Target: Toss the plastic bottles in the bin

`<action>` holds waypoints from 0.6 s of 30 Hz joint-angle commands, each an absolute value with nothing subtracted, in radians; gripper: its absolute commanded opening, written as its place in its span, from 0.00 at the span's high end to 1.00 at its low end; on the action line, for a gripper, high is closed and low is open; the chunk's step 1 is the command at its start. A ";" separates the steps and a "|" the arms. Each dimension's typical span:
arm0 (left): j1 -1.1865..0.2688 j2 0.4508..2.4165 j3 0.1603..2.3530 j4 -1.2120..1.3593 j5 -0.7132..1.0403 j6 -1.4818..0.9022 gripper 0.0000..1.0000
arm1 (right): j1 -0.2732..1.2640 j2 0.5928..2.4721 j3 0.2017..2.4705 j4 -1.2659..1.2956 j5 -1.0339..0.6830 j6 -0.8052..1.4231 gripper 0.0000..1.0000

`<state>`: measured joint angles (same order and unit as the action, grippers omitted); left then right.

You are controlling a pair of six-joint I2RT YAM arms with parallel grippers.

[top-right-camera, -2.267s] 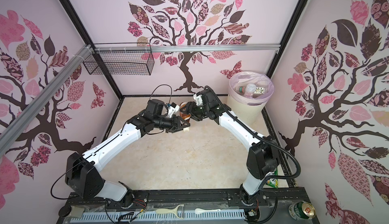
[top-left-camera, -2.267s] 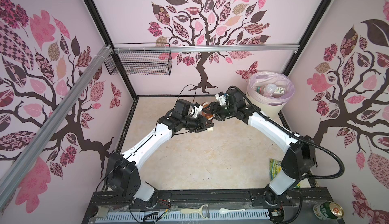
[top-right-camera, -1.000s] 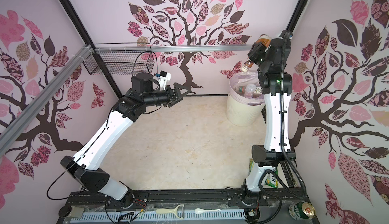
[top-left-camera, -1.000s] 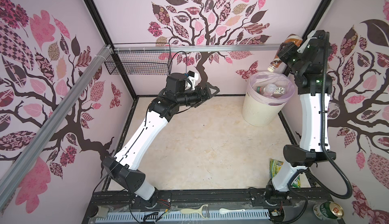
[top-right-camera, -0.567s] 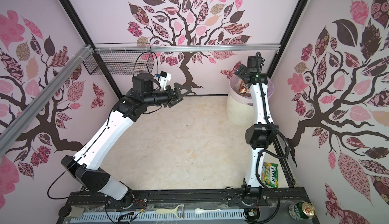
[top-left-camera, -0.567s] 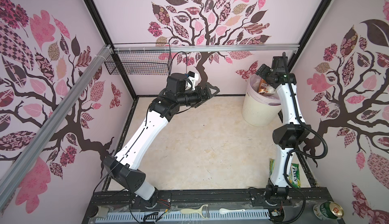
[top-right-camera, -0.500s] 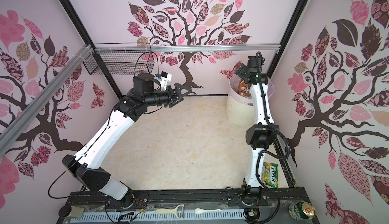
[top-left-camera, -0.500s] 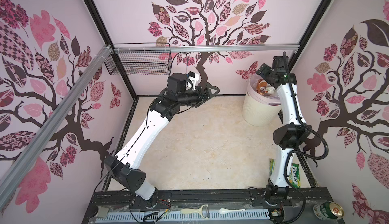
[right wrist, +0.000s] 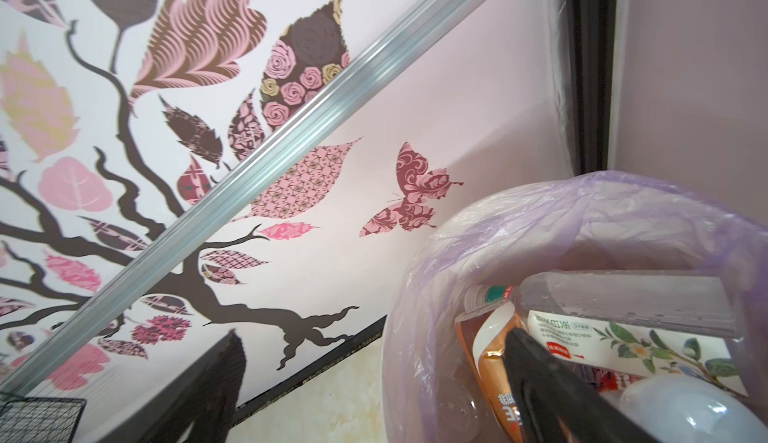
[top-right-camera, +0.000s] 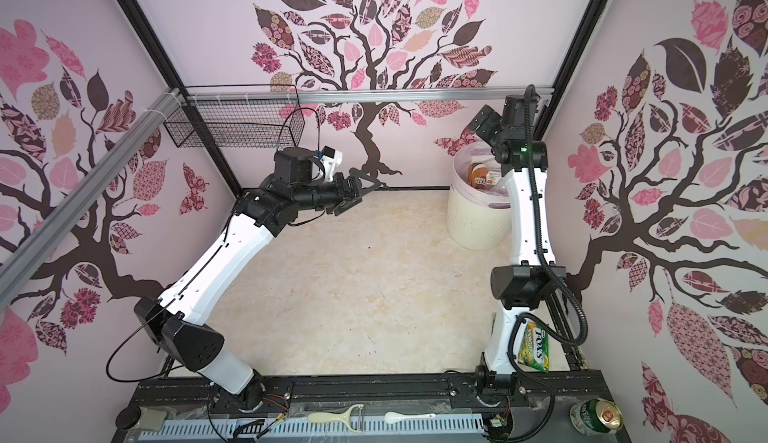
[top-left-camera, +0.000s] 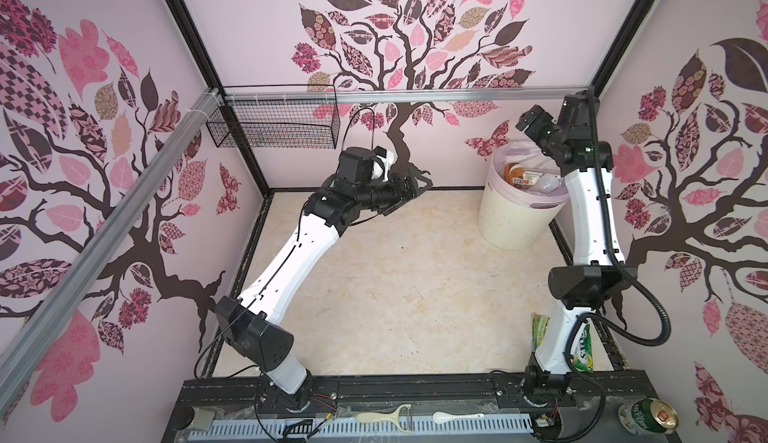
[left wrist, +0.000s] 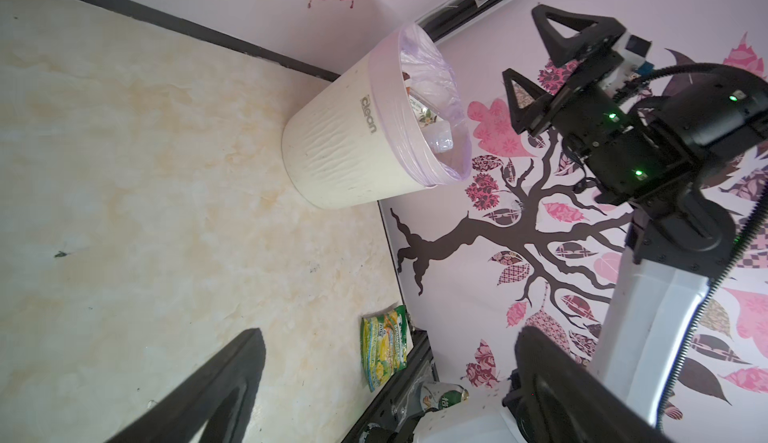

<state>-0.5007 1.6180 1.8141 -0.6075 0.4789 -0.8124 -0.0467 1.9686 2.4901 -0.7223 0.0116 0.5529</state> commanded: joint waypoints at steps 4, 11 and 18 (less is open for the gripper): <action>-0.412 1.462 1.690 -0.652 0.356 -0.709 0.02 | 0.017 1.821 2.374 -0.733 -0.074 0.552 0.00; -0.381 1.325 1.581 -0.728 0.139 -0.498 0.02 | 0.271 1.757 2.163 -0.702 -0.001 0.481 0.00; -0.319 1.091 1.235 -0.608 -0.148 -0.307 0.02 | 0.416 1.593 1.589 -0.393 0.000 0.446 0.00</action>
<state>-0.3569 1.1484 1.3437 -0.6559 0.0231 -0.4358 0.4213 1.6920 1.7485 -0.5350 -0.0128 0.4644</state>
